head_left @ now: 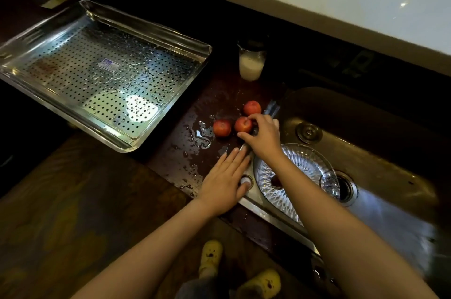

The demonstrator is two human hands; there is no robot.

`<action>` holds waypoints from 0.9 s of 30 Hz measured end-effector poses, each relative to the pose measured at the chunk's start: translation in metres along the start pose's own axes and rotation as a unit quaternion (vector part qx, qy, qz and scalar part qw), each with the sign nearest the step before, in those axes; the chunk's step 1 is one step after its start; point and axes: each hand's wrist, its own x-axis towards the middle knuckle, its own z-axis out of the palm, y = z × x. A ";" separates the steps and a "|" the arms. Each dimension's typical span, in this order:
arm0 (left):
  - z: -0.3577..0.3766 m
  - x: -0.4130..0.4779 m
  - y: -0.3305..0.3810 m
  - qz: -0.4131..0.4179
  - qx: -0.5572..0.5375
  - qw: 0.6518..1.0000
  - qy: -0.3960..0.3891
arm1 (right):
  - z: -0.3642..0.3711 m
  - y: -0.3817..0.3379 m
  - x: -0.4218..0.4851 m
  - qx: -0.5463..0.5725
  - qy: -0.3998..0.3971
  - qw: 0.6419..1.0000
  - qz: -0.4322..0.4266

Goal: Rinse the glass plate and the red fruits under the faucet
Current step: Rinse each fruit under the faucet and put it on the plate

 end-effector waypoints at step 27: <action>-0.040 0.103 0.285 0.042 -0.663 0.726 -0.177 | -0.229 0.130 -0.217 0.308 0.260 0.905 0.137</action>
